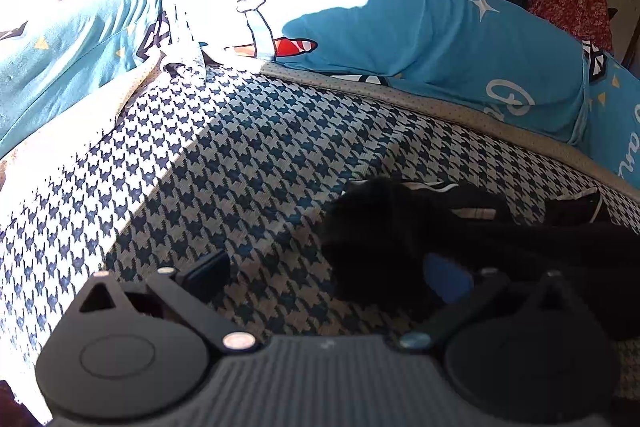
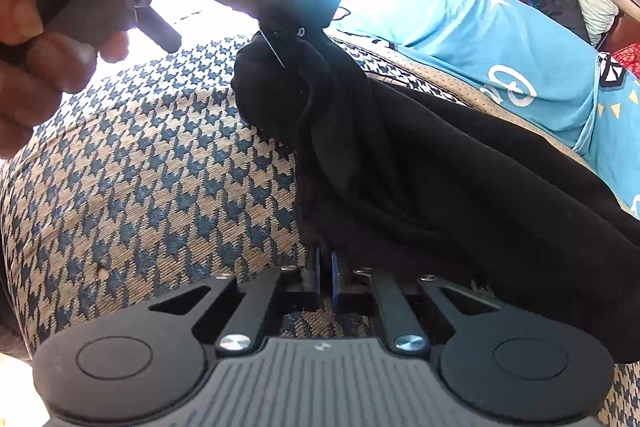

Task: Fold clothes

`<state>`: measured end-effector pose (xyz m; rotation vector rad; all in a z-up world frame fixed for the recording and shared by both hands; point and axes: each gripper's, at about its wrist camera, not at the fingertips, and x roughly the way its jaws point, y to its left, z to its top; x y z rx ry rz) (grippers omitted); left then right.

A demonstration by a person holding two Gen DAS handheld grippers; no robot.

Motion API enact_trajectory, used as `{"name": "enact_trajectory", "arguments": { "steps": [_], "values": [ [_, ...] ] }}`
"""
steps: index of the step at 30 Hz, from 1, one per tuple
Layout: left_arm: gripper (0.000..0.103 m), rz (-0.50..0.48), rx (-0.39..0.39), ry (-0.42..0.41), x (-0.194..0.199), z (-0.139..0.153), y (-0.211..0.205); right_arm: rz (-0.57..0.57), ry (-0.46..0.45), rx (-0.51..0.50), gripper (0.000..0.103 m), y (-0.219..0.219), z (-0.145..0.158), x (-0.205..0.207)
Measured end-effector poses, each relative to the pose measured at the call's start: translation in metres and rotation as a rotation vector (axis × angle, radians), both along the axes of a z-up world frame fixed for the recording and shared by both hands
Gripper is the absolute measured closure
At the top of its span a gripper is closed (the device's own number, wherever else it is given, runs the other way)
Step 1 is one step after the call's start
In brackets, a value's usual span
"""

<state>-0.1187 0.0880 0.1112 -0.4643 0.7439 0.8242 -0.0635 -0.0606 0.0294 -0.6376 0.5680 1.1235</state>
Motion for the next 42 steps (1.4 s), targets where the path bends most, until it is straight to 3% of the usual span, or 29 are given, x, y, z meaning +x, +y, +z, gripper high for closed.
{"name": "enact_trajectory", "arguments": {
  "steps": [7,15,20,25,28,36,42],
  "values": [
    [0.0,0.001,0.06,-0.064,-0.026,0.02,0.002,0.02,0.11,0.134,0.097,-0.017,0.036,-0.017],
    [0.0,-0.046,0.132,-0.133,-0.063,0.04,0.0,0.185,0.239,0.203,0.097,-0.019,0.052,-0.092],
    [0.0,-0.059,0.16,-0.168,-0.085,0.047,-0.003,0.286,0.366,0.265,0.097,-0.021,0.06,-0.123],
    [0.0,-0.12,0.161,-0.147,-0.093,0.043,-0.015,0.323,0.301,0.228,0.085,-0.019,0.059,-0.141],
    [0.0,-0.173,0.145,-0.136,-0.093,0.04,-0.026,0.258,0.283,0.225,0.074,-0.028,0.061,-0.133],
    [0.0,-0.296,0.094,-0.099,-0.081,0.022,-0.063,0.045,0.227,0.226,0.074,-0.055,0.065,-0.103],
    [0.0,-0.335,0.04,-0.071,-0.075,0.003,-0.078,-0.204,0.211,0.227,0.074,-0.09,0.062,-0.069]
  ]
}}
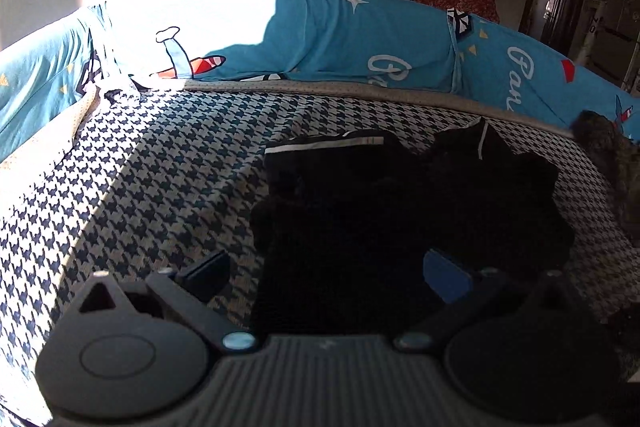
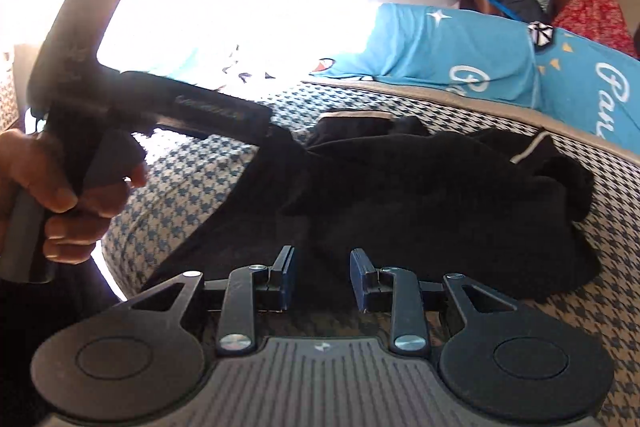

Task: Fold clothes

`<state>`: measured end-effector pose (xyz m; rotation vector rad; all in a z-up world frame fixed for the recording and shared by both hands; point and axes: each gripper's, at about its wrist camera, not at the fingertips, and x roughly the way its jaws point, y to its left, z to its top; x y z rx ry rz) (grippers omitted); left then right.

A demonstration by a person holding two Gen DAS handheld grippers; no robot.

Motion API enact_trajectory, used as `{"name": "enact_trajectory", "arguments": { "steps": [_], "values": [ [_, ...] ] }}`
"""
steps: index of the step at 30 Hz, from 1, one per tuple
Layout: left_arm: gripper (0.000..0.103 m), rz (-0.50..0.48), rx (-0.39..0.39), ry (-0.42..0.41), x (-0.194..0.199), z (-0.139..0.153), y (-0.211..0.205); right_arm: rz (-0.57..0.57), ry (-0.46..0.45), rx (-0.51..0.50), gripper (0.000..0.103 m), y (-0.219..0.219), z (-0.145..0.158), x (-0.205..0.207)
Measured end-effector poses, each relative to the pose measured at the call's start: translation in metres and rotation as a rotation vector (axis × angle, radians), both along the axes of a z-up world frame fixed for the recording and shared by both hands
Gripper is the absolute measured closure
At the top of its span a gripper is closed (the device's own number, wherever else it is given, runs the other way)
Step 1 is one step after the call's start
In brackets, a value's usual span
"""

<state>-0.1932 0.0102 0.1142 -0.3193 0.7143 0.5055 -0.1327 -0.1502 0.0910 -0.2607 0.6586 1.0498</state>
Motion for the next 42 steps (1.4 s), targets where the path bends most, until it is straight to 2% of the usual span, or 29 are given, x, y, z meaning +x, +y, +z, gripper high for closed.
{"name": "enact_trajectory", "arguments": {
  "steps": [7,12,16,25,29,30,31,32,34,36,41,42],
  "values": [
    [0.0,-0.047,-0.002,0.049,0.007,-0.021,-0.016,-0.281,0.023,-0.023,0.074,-0.039,-0.004,0.038],
    [0.0,-0.061,-0.007,0.063,0.009,-0.031,-0.02,-0.455,0.144,0.023,0.073,-0.067,-0.01,0.064],
    [0.0,-0.066,-0.015,0.068,0.01,-0.035,-0.021,-0.54,0.241,0.092,0.069,-0.077,-0.015,0.08],
    [0.0,-0.064,-0.031,0.069,0.01,-0.038,-0.015,-0.653,0.341,0.142,0.062,-0.066,-0.039,0.112],
    [0.0,-0.058,-0.041,0.064,0.009,-0.037,-0.012,-0.687,0.343,0.188,0.061,-0.062,-0.044,0.12],
    [0.0,-0.056,-0.043,0.063,0.009,-0.037,-0.011,-0.692,0.33,0.186,0.071,-0.06,-0.043,0.12],
    [0.0,-0.054,-0.046,0.061,0.009,-0.037,-0.01,-0.696,0.316,0.183,0.094,-0.058,-0.043,0.121],
    [0.0,-0.053,-0.048,0.057,0.009,-0.037,-0.009,-0.698,0.302,0.197,0.098,-0.056,-0.04,0.12],
    [0.0,-0.046,-0.048,0.052,0.007,-0.036,-0.008,-0.701,0.273,0.228,0.098,-0.053,-0.033,0.118],
    [0.0,-0.036,-0.052,0.053,0.007,-0.036,-0.005,-0.663,0.186,0.245,0.098,-0.042,-0.017,0.112],
    [0.0,-0.016,-0.061,0.057,0.007,-0.035,0.0,-0.517,0.168,0.23,0.097,-0.016,-0.014,0.1],
    [0.0,-0.015,-0.06,0.058,0.007,-0.035,0.0,-0.488,0.165,0.227,0.094,-0.011,-0.014,0.098]
  ]
}}
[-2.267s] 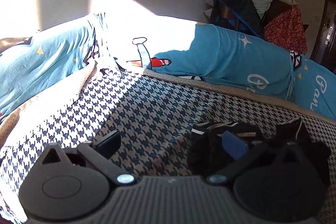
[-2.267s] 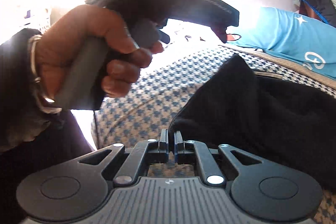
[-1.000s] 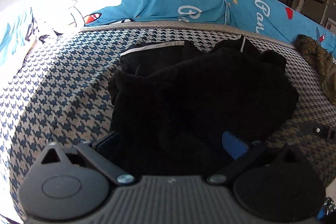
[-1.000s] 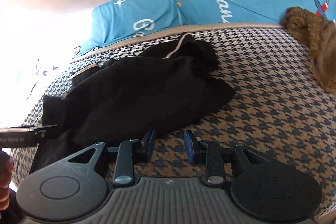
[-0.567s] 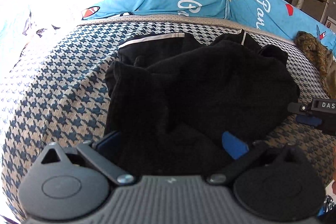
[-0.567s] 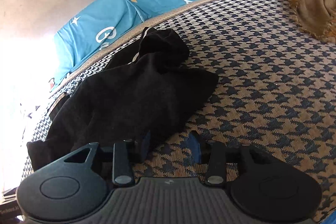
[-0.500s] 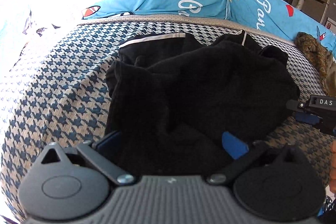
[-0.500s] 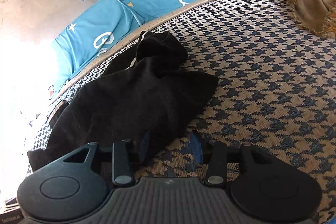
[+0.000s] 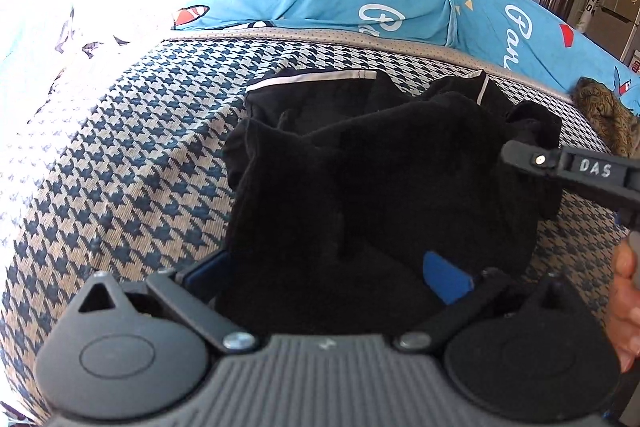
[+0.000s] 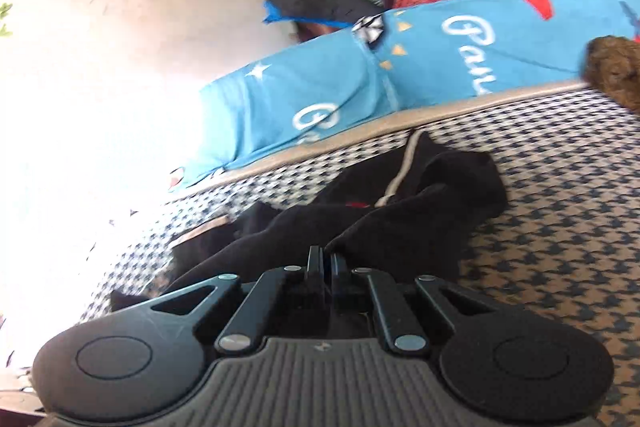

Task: Fold clothes
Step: 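Grasp the folded trousers edge with the right gripper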

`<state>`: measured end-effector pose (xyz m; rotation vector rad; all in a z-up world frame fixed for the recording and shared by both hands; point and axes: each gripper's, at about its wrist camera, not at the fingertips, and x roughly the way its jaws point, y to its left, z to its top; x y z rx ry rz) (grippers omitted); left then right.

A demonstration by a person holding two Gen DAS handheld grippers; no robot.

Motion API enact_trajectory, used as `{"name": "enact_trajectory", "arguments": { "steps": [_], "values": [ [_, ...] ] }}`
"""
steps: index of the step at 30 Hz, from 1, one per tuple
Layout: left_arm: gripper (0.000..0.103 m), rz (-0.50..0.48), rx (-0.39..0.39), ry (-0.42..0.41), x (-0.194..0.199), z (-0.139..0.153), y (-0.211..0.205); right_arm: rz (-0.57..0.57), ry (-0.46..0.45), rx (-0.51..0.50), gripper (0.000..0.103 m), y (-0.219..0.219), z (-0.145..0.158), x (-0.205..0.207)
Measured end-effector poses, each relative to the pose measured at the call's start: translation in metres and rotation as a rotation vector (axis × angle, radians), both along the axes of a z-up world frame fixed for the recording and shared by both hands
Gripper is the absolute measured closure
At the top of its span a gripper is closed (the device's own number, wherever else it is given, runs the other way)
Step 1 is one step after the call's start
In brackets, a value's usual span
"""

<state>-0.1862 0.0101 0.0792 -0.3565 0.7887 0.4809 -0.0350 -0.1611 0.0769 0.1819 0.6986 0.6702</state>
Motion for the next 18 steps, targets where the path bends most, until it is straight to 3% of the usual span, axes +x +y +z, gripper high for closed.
{"name": "enact_trajectory", "arguments": {
  "steps": [2,6,9,18],
  "values": [
    [0.0,0.0,0.0,0.002,0.0,0.0,0.001,0.058,-0.012,-0.004,0.088,0.01,0.001,-0.005],
    [0.0,-0.001,-0.004,0.007,0.001,-0.001,0.002,0.173,-0.036,-0.011,0.087,0.031,0.002,-0.014],
    [0.0,-0.002,-0.011,0.004,0.002,-0.001,0.001,0.259,-0.054,-0.017,0.074,0.046,0.003,-0.021],
    [0.0,-0.053,-0.019,-0.026,0.008,0.004,-0.012,0.073,0.013,-0.059,0.072,-0.007,0.016,0.008]
  ]
}}
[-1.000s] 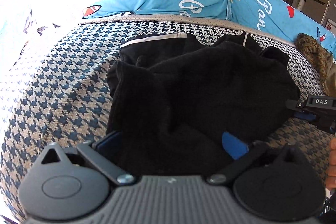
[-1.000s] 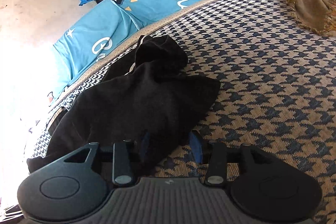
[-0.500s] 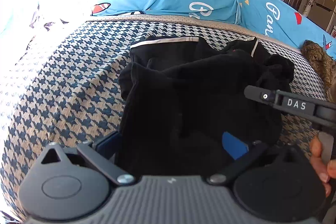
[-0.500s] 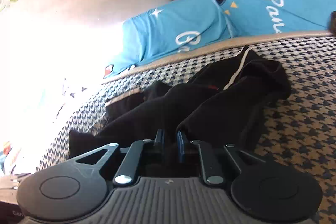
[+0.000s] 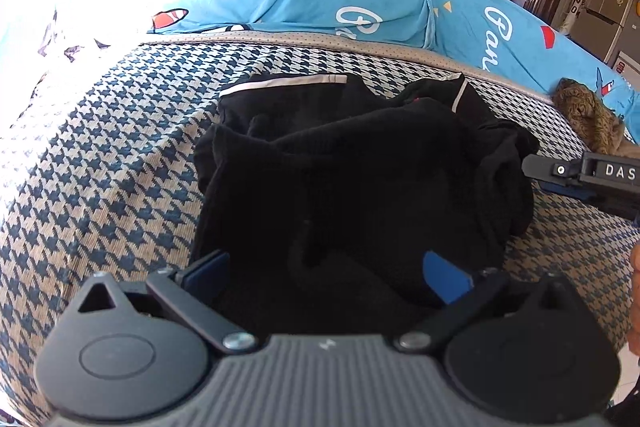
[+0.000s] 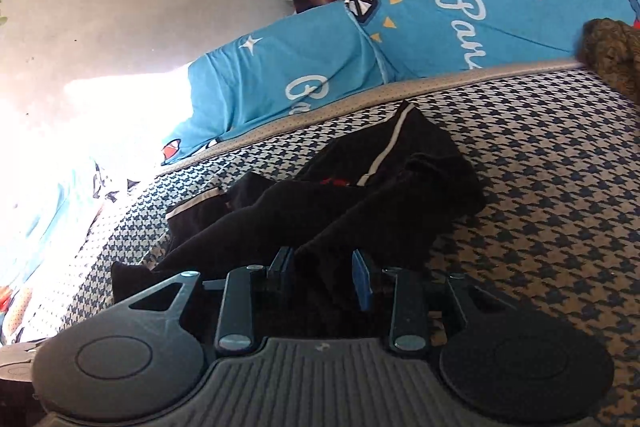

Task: Fold clothes
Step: 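Grasp the folded trousers edge with the right gripper, then lift the right gripper away from the folded trousers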

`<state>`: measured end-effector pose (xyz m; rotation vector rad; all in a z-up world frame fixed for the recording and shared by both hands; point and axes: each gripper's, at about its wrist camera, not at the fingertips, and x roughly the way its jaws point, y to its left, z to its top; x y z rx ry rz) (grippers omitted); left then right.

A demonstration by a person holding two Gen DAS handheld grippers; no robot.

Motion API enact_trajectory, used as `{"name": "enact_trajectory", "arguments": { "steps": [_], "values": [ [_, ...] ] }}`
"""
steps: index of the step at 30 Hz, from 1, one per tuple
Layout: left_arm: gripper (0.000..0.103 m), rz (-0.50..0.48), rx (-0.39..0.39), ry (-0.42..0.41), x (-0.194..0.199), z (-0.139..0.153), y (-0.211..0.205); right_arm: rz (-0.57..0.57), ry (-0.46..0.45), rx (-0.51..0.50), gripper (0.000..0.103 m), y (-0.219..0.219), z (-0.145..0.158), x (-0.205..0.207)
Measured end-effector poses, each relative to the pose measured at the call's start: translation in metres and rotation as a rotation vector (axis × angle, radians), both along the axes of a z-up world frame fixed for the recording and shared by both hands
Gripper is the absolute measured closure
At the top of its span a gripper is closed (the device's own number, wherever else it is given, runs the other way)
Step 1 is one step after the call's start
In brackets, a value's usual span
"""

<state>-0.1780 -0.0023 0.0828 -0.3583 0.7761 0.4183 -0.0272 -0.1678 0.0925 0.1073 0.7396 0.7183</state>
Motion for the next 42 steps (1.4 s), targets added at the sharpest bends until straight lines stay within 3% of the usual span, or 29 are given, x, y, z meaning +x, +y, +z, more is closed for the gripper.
{"name": "enact_trajectory", "arguments": {
  "steps": [2,7,11,15,22,24,27,28,32,39,42],
  "values": [
    [0.0,-0.013,-0.001,-0.003,0.002,0.0,-0.003,-0.032,0.017,-0.019,0.072,-0.012,0.004,0.01],
    [0.0,-0.032,-0.001,0.004,0.006,-0.003,-0.009,0.012,0.048,-0.073,0.072,-0.023,-0.001,0.041],
    [0.0,-0.043,0.0,0.011,0.01,-0.004,-0.011,0.024,0.255,0.015,0.071,-0.03,-0.024,0.065],
    [0.0,-0.048,-0.007,0.014,0.013,-0.006,-0.013,0.0,0.406,0.103,0.062,-0.035,-0.039,0.072],
    [0.0,-0.075,-0.005,0.023,0.018,-0.009,-0.021,0.015,0.444,0.121,0.06,-0.029,-0.047,0.07],
    [0.0,-0.076,-0.002,0.028,0.019,-0.01,-0.021,0.021,0.441,0.129,0.063,-0.025,-0.048,0.068],
    [0.0,-0.065,0.003,0.04,0.019,-0.014,-0.019,0.03,0.391,0.145,0.093,-0.022,-0.043,0.065],
    [0.0,-0.059,0.004,0.043,0.019,-0.014,-0.018,0.033,0.368,0.151,0.095,-0.022,-0.04,0.063],
    [0.0,-0.032,0.012,0.056,0.017,-0.017,-0.011,0.016,0.264,0.247,0.097,-0.034,-0.016,0.058],
    [0.0,0.035,0.033,0.068,0.004,-0.019,0.001,-0.158,0.105,0.425,0.098,-0.099,0.03,0.05],
    [0.0,0.073,0.019,0.062,-0.003,-0.019,0.007,-0.254,0.071,0.39,0.098,-0.12,0.036,0.049]
  ]
}}
